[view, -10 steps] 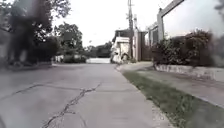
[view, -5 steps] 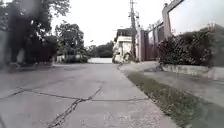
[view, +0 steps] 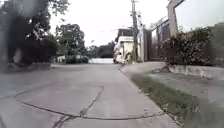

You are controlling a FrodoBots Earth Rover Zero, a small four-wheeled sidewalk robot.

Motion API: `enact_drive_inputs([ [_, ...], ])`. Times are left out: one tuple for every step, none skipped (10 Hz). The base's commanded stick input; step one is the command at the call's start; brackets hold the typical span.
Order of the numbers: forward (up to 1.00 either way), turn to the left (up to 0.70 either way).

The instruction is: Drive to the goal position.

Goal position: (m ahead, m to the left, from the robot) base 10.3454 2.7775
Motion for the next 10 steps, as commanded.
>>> enact_drive_inputs([
  [1.00, 0.00],
  [1.00, 0.00],
  [1.00, 0.00],
  [1.00, 0.00],
  [1.00, 0.00],
  [1.00, 0.00],
  [1.00, 0.00],
  [1.00, 0.00],
  [1.00, 0.00],
  [1.00, 0.00],
])
